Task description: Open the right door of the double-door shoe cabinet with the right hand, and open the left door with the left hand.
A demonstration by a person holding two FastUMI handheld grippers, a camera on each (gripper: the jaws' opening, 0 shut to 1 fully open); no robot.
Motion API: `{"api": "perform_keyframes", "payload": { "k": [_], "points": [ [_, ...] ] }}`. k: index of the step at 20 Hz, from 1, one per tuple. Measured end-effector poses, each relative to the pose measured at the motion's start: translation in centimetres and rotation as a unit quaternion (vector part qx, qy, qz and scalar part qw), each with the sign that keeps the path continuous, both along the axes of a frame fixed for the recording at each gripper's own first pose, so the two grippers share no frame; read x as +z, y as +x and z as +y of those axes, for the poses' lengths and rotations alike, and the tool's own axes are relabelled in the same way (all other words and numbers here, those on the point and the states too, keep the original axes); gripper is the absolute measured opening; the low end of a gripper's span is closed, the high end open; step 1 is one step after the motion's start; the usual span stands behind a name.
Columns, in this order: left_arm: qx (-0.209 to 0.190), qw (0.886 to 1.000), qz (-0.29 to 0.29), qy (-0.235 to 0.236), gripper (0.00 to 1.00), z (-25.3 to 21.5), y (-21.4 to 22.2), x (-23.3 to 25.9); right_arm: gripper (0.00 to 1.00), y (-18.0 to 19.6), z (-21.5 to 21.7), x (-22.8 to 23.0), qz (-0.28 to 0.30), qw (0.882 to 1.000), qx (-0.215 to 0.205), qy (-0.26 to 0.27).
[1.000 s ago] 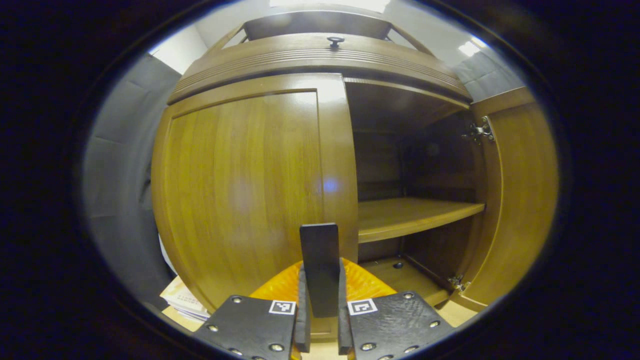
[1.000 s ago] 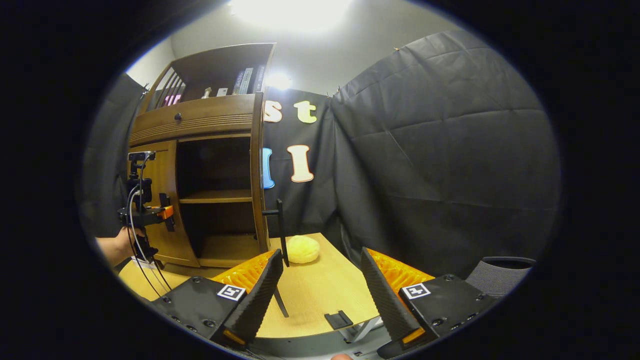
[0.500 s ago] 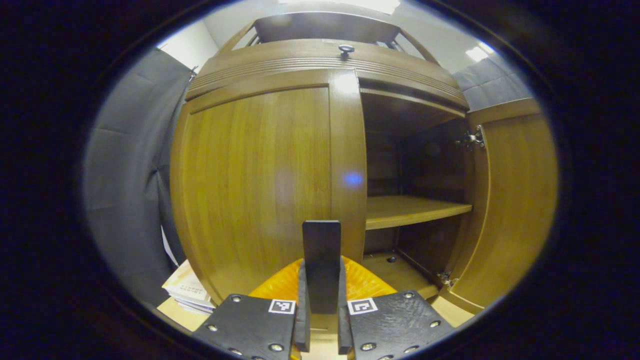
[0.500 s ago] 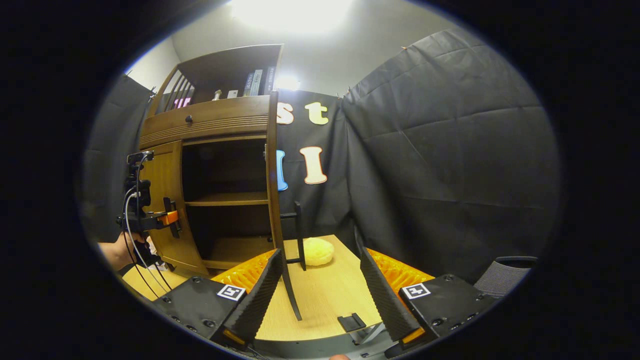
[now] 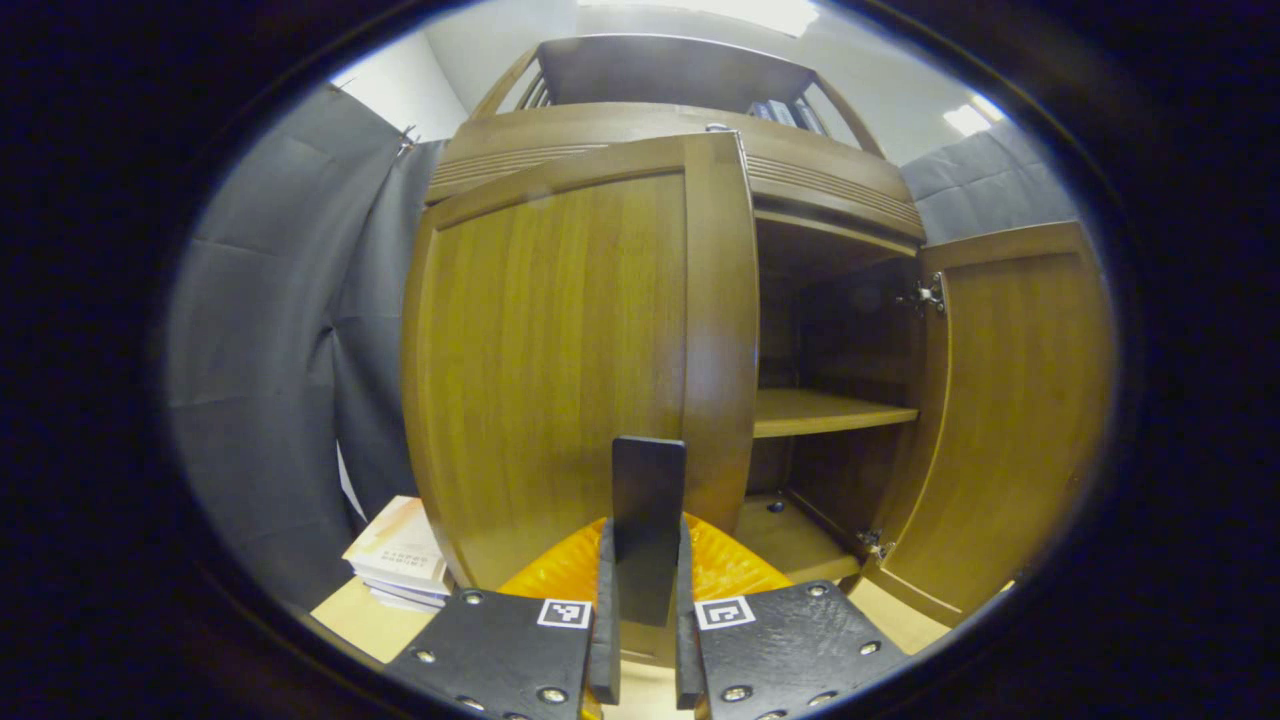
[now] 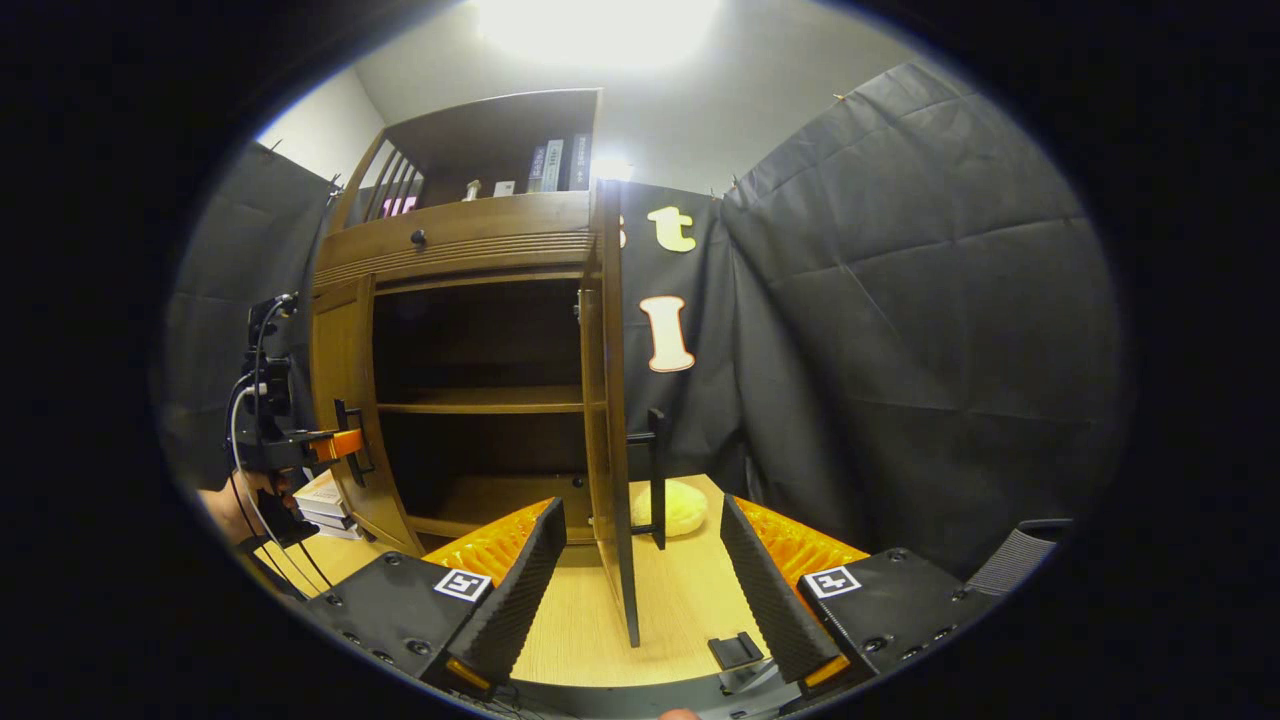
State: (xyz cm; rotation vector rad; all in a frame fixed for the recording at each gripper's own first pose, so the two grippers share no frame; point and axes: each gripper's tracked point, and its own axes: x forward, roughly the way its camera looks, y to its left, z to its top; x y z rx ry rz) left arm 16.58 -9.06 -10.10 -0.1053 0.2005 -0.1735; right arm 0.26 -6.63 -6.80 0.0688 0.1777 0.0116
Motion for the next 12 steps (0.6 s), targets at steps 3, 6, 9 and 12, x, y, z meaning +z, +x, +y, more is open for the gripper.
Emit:
{"api": "perform_keyframes", "payload": {
  "k": [3,6,9,12],
  "points": [
    [0.002,1.000,0.002,-0.003,0.26,0.7,-0.9,0.2,0.98,0.2,1.1,0.0,0.000,1.000,0.013,0.002],
    [0.006,1.000,0.003,-0.008,0.26,2.8,-3.1,0.4,0.98,0.6,2.3,-0.1,-0.001,1.000,0.027,0.001],
    [0.010,1.000,0.012,-0.022,0.25,4.4,-4.7,0.4,0.98,1.2,3.5,0.1,-0.002,0.999,0.043,0.003],
    [0.012,0.999,0.018,-0.032,0.25,5.7,-5.6,0.3,0.98,1.5,5.4,0.1,-0.007,0.998,0.061,0.007]
  ]
}}
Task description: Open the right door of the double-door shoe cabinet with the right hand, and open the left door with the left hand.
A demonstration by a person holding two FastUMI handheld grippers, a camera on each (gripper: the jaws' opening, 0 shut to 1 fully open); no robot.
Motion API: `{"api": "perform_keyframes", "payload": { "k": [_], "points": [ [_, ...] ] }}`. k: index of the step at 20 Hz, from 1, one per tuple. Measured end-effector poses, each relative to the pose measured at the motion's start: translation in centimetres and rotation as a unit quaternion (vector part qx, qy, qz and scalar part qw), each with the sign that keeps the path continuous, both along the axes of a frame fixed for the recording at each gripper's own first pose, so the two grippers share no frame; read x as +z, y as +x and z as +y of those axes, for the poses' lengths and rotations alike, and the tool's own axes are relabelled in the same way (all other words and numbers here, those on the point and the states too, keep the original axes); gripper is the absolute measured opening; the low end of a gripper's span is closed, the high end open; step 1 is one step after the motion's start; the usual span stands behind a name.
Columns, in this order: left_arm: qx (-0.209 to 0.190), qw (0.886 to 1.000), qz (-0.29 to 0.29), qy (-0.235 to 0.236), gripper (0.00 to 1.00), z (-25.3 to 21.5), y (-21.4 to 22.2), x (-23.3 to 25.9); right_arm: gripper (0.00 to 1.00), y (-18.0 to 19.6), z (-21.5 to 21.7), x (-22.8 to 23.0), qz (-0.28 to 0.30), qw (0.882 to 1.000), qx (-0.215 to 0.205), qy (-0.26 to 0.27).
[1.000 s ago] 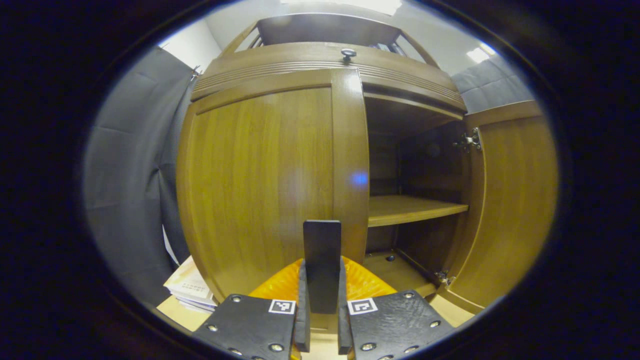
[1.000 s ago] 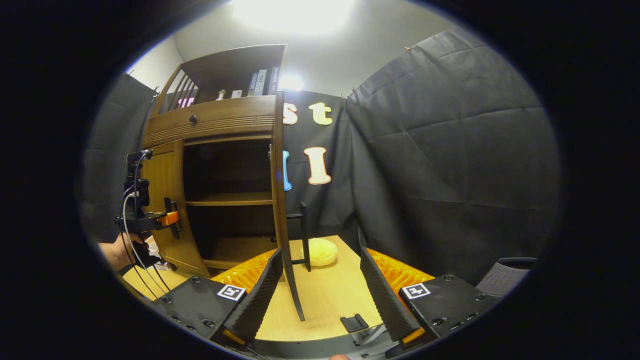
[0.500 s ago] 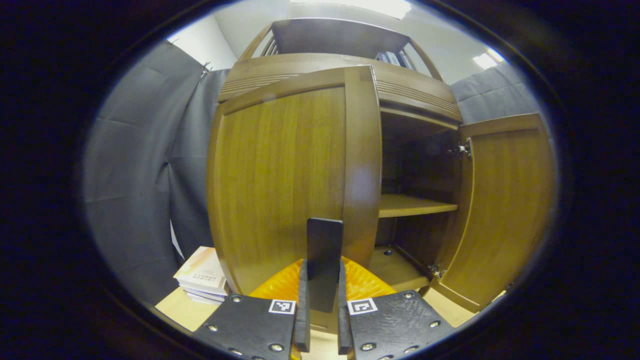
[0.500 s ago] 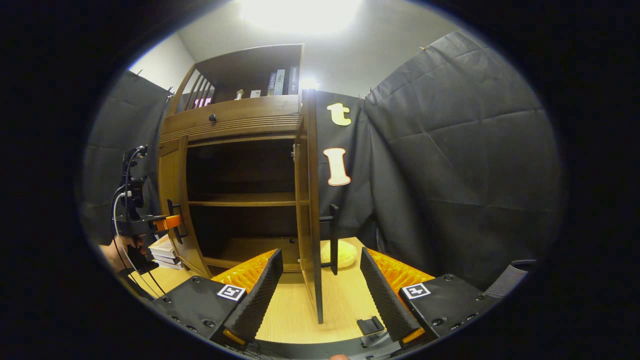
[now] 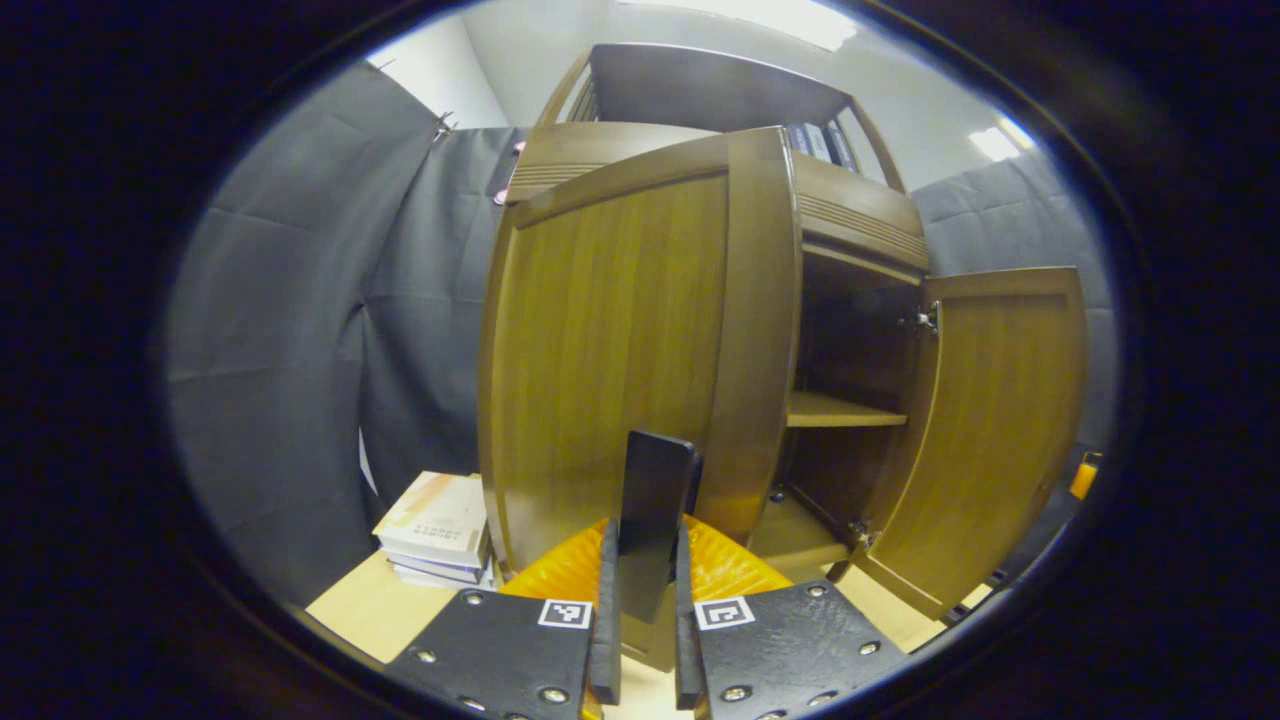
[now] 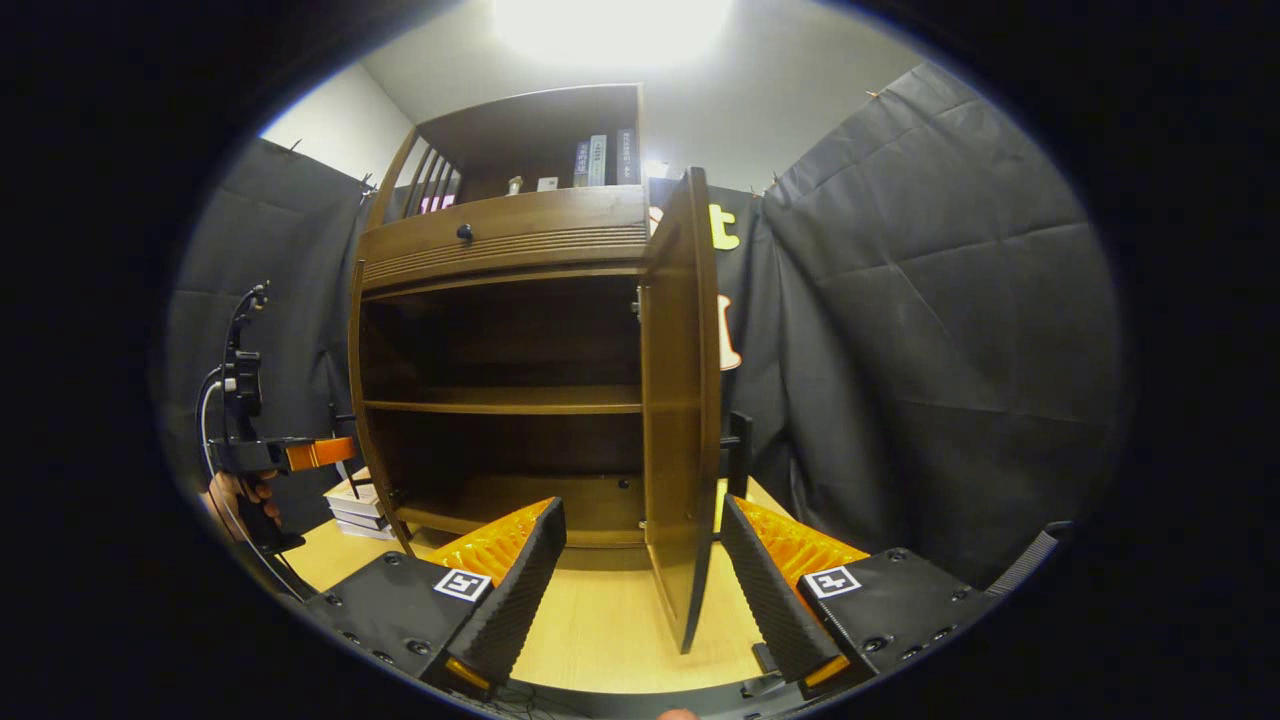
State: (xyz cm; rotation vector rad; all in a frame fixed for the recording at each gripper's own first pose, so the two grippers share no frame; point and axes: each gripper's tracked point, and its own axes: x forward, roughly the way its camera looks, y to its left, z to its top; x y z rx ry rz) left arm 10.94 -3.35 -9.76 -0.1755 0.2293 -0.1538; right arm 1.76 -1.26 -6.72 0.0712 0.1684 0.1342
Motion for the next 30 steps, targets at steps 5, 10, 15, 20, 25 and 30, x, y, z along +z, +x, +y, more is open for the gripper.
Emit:
{"api": "perform_keyframes", "payload": {
  "k": [5,10,15,20,25,30],
  "points": [
    [0.008,1.000,-0.001,-0.006,0.25,2.5,-1.8,0.1,0.98,0.3,2.8,0.4,-0.008,1.000,0.030,-0.005],
    [0.021,1.000,-0.003,-0.001,0.25,5.7,-3.4,0.0,0.98,0.2,5.3,0.7,-0.012,0.999,0.053,-0.002],
    [0.046,0.999,0.006,-0.002,0.22,9.5,-4.7,-0.7,0.98,0.2,7.7,1.6,-0.020,0.997,0.073,-0.006],
    [0.071,0.997,0.001,0.017,0.23,13.5,-5.6,-0.9,0.98,-0.2,9.5,1.3,-0.022,0.996,0.087,-0.008],
    [0.088,0.996,-0.004,0.028,0.23,16.8,-6.0,-0.9,0.98,0.1,11.7,1.7,-0.025,0.995,0.095,-0.008],
    [0.101,0.994,-0.009,0.041,0.23,20.1,-6.0,-1.4,0.98,0.2,13.8,1.7,-0.024,0.995,0.094,-0.012]
  ]
}}
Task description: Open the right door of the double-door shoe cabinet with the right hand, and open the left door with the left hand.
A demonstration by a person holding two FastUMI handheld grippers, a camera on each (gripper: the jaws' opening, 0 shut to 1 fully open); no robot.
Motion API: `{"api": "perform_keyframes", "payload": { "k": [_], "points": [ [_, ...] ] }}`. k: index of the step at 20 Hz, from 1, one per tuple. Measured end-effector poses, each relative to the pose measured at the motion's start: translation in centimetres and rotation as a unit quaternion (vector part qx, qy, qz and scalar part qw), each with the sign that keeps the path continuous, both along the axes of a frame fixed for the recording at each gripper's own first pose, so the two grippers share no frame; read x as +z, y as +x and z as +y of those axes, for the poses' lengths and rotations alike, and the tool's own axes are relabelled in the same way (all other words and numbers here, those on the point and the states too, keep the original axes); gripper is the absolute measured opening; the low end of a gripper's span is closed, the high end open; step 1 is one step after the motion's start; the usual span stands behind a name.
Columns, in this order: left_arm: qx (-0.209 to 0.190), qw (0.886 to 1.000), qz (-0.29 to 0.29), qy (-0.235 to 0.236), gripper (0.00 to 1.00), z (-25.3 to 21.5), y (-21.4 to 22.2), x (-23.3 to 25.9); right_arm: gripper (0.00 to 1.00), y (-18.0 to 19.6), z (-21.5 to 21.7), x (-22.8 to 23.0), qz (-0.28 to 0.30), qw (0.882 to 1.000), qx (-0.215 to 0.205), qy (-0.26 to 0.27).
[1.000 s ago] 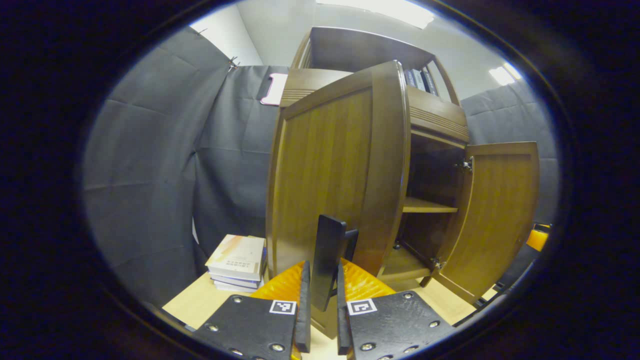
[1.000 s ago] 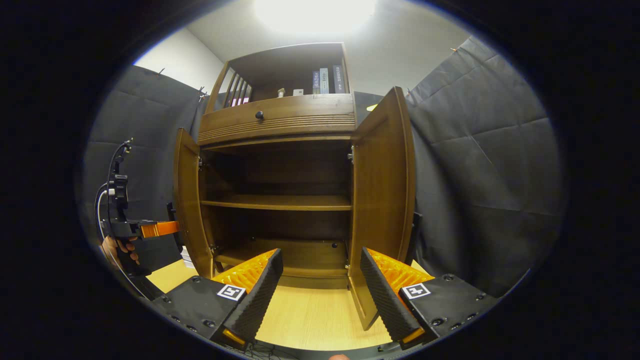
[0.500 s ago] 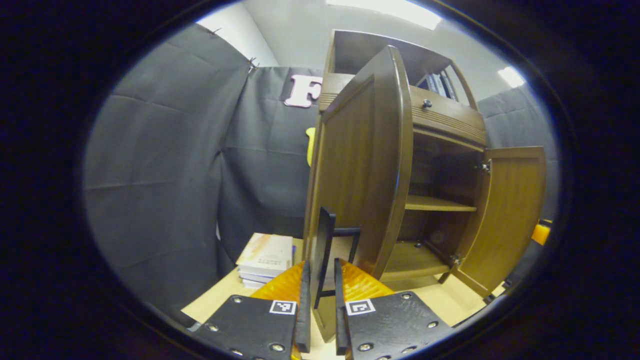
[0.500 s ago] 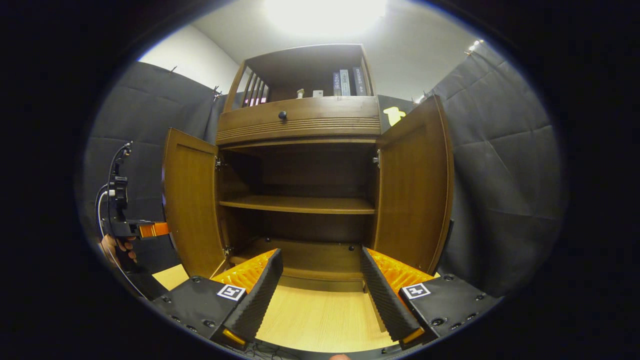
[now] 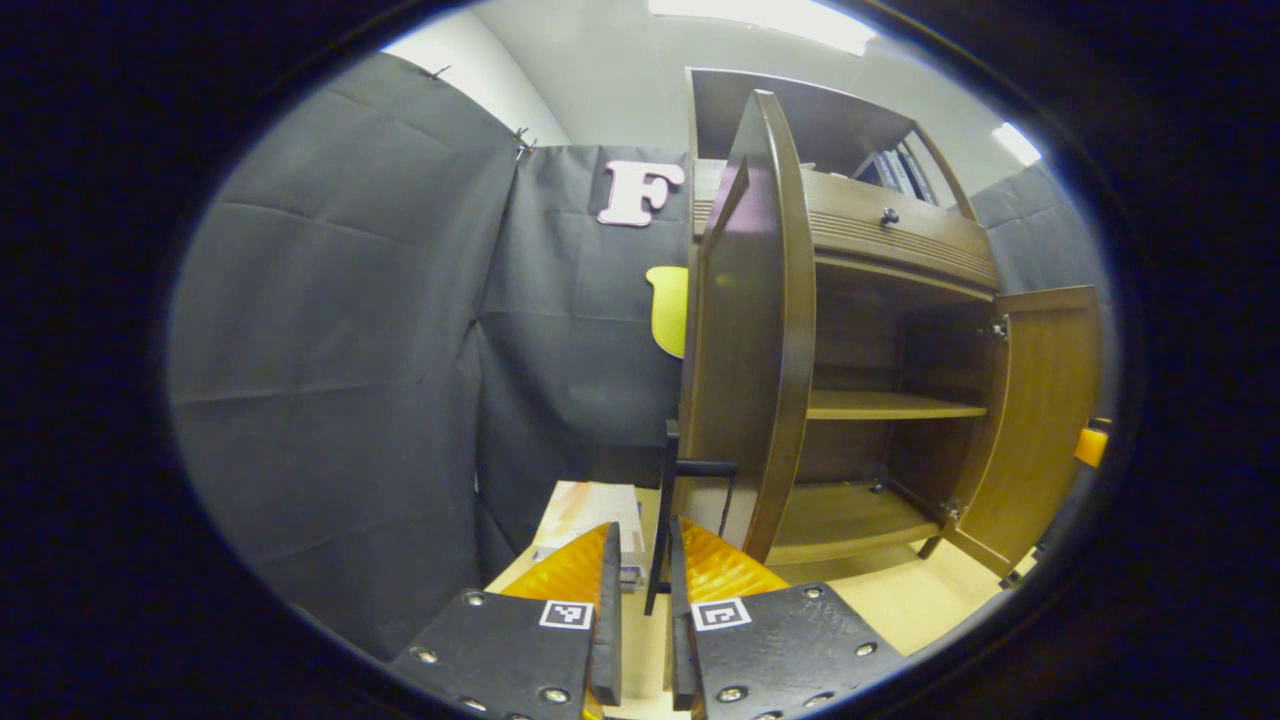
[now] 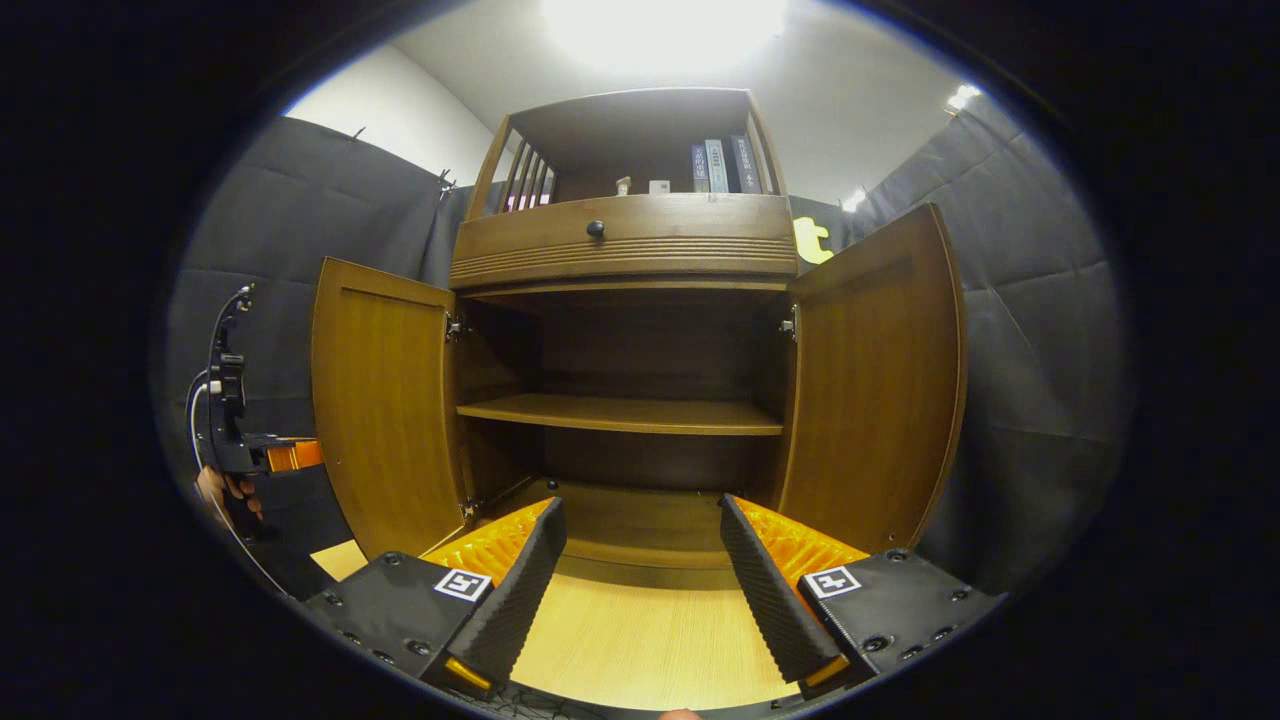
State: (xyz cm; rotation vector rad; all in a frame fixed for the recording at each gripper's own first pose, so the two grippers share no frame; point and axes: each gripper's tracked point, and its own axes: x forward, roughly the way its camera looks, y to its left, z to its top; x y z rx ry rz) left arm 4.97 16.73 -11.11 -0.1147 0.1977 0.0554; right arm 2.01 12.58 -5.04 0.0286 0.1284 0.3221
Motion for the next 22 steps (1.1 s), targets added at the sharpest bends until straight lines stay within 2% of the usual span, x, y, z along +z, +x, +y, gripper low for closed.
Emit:
{"api": "perform_keyframes", "payload": {
  "k": [4,5,6,8,9,11,14,15,20,21,22],
  "points": [
    [-0.010,1.000,-0.002,0.018,0.23,1.5,0.1,-0.1,0.98,0.0,1.4,0.0,0.000,1.000,-0.006,-0.010],
    [-0.010,1.000,-0.003,0.024,0.23,1.9,0.0,-0.1,0.92,-0.1,1.5,0.0,-0.002,1.000,-0.010,-0.014],
    [-0.006,1.000,-0.005,0.026,0.23,2.4,-0.2,0.0,0.98,-0.1,1.5,0.0,-0.005,1.000,-0.013,-0.017],
    [0.004,0.999,-0.013,0.029,0.23,3.3,-0.8,0.7,1.00,-0.5,1.3,0.1,-0.008,1.000,-0.021,-0.013],
    [0.006,0.999,-0.017,0.027,0.23,3.3,-1.4,1.2,0.97,-0.7,1.2,0.3,-0.008,1.000,-0.022,-0.006],
    [0.010,0.999,-0.027,0.028,0.23,3.3,-2.9,2.4,1.00,-1.1,0.8,0.7,-0.011,1.000,-0.023,0.002],
    [0.020,0.998,-0.043,0.038,0.21,2.3,-5.6,4.6,0.97,-2.1,-0.5,1.8,-0.023,0.999,-0.024,0.008],
    [0.021,0.998,-0.046,0.037,0.20,1.7,-6.6,4.9,1.00,-2.6,-1.0,2.0,-0.023,0.999,-0.022,0.010],
    [0.010,0.997,-0.067,0.037,0.23,-1.9,-10.7,8.0,1.00,-4.8,-4.0,3.3,-0.038,0.999,-0.030,0.005],
    [0.008,0.997,-0.071,0.036,0.19,-2.6,-11.5,8.5,1.00,-5.2,-4.5,3.5,-0.038,0.999,-0.032,0.005],
    [0.007,0.996,-0.076,0.038,0.19,-3.0,-12.3,9.1,1.00,-5.6,-5.1,3.7,-0.040,0.999,-0.034,0.006]
  ]
}}
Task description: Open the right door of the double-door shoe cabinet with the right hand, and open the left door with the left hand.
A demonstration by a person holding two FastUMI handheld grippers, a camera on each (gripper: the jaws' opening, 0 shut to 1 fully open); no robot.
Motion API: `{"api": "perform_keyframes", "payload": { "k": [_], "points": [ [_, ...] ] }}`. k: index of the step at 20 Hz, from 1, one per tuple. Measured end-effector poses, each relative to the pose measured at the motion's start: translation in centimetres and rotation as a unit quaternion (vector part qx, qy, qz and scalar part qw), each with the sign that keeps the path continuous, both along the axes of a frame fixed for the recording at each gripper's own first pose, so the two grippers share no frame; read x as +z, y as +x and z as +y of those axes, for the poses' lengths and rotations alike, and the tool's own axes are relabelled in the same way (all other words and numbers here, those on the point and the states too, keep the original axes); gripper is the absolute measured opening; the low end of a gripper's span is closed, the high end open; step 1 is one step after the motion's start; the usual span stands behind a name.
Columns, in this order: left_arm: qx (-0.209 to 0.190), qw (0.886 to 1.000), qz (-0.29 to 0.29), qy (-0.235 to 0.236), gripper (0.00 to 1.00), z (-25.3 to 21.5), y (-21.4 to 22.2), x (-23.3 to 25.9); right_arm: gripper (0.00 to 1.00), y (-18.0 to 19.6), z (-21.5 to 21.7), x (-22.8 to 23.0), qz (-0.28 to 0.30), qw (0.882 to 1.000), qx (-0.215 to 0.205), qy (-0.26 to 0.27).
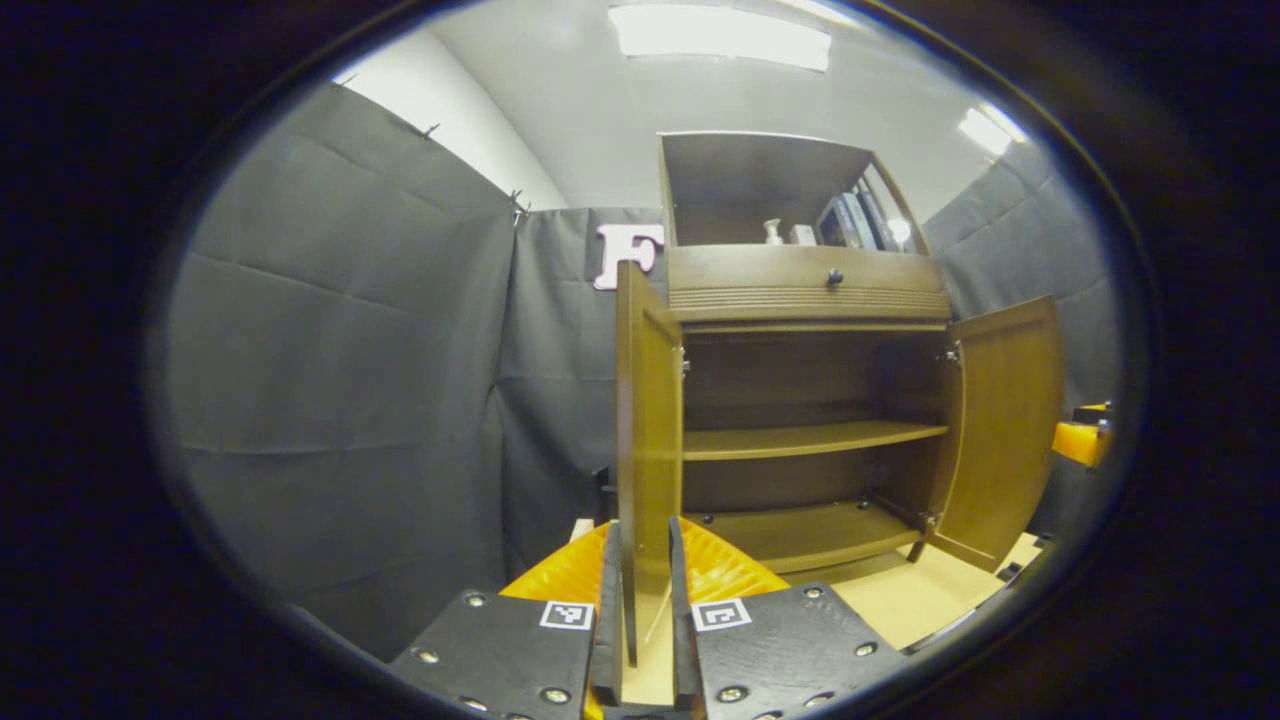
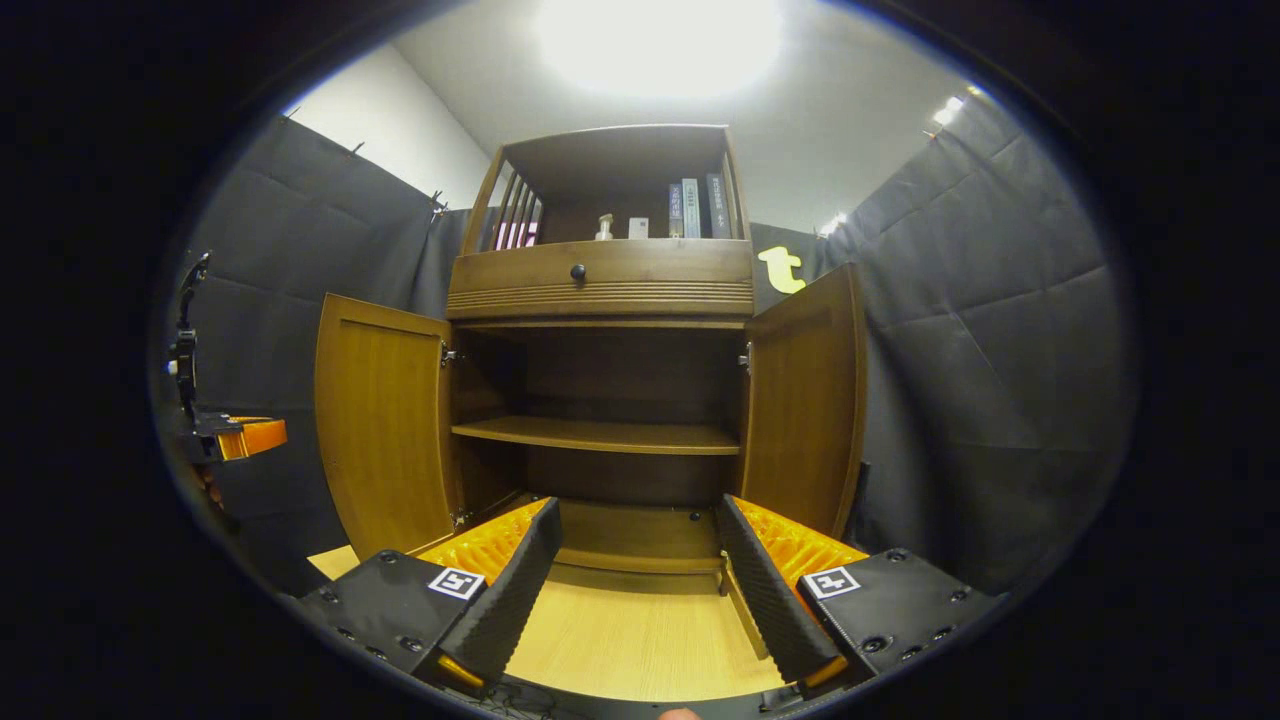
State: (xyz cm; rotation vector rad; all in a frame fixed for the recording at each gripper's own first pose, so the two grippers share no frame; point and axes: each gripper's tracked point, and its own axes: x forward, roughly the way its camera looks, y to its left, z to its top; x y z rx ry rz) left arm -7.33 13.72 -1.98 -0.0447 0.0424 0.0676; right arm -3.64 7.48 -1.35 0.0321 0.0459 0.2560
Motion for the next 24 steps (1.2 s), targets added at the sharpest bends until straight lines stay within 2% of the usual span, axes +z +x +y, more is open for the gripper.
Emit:
{"api": "perform_keyframes", "payload": {
  "k": [2,8,13,14,16,23,24],
  "points": [
    [-0.002,1.000,-0.007,0.008,0.23,-0.9,-1.5,0.9,1.00,-1.0,-1.0,0.4,-0.005,1.000,-0.003,0.002],
    [-0.010,0.999,-0.012,0.031,0.23,-3.1,-5.2,1.4,0.97,-3.5,-2.9,0.3,-0.006,1.000,-0.011,0.007],
    [-0.010,0.999,-0.009,0.031,0.23,-3.8,-6.9,1.3,0.97,-4.9,-4.0,0.3,-0.005,1.000,-0.014,0.011],
    [-0.010,0.999,-0.009,0.031,0.23,-3.9,-7.3,1.2,1.00,-5.0,-4.2,0.3,-0.006,1.000,-0.015,0.011],
    [-0.009,0.999,-0.010,0.029,0.24,-3.9,-7.9,1.2,0.97,-5.1,-4.4,0.3,-0.006,1.000,-0.015,0.011],
    [0.006,0.999,-0.017,0.032,0.67,-3.5,-8.6,1.7,0.96,-5.4,-4.9,0.7,-0.009,1.000,-0.014,0.013],
    [0.011,0.999,-0.020,0.032,0.70,-3.2,-8.7,1.8,0.96,-5.3,-5.0,0.8,-0.009,1.000,-0.015,0.013]
  ]
}}
